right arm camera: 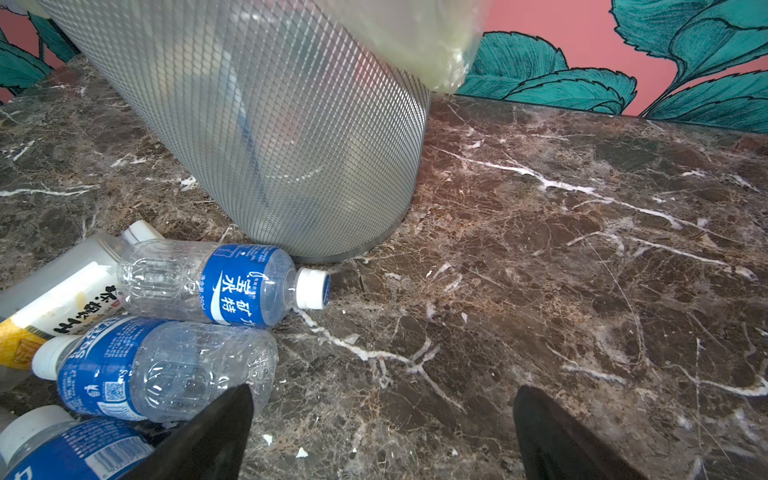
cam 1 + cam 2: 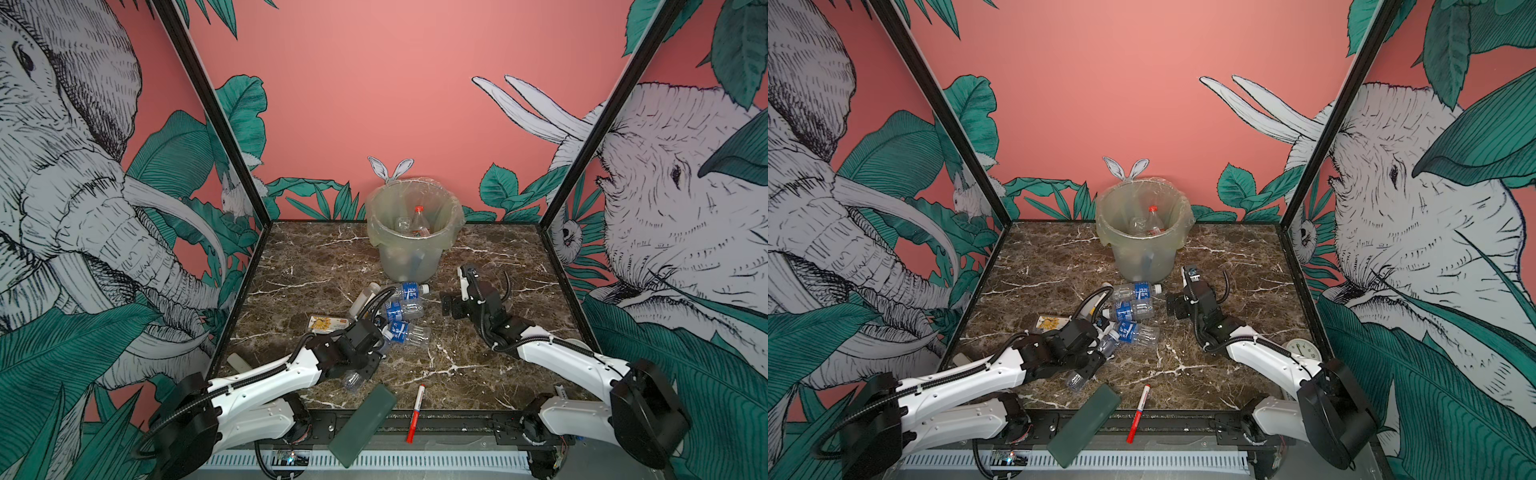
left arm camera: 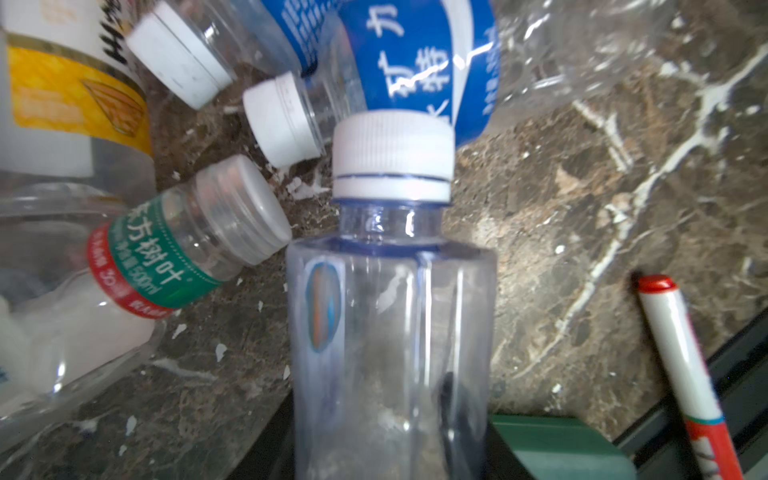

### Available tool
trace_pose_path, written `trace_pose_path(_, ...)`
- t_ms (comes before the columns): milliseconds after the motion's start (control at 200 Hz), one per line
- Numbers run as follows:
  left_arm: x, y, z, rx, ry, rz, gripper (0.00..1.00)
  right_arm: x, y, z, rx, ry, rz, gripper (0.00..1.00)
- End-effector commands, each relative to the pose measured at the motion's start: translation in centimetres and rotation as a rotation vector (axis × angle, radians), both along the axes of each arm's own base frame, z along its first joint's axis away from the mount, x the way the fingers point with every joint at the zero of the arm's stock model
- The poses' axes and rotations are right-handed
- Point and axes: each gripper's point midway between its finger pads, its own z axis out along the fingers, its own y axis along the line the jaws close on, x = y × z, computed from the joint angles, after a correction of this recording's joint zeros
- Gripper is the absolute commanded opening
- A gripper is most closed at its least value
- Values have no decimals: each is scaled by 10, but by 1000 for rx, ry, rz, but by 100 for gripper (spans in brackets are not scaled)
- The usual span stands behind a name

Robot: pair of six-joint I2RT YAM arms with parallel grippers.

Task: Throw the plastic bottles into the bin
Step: 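Lower the left gripper and close it on the clear bottle's body, then lift the clear bottle with the left gripper and carry it over the bin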

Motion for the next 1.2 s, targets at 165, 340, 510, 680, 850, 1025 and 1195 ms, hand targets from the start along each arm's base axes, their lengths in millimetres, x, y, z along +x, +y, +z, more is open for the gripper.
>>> trace_pose_path(165,4,18,19,-34,-96,74,48,5,0,20,49,-50,-20,100)
trace_pose_path(340,12,20,38,-117,-176,114,48,3,-4,24,61,-73,-34,100)
trace_pose_path(510,18,13,70,-230,-265,118,48,4,-3,23,68,-67,-31,100)
trace_pose_path(680,28,8,106,-270,-355,108,47,4,-2,22,72,-61,-26,100)
trace_pose_path(850,44,0,159,-288,-469,94,48,5,-5,22,74,-61,-33,100)
trace_pose_path(1025,96,-21,245,-384,-556,96,49,5,-7,22,80,-58,-37,100)
trace_pose_path(1195,183,-64,359,-459,-671,25,52,8,-7,17,87,-44,-39,100)
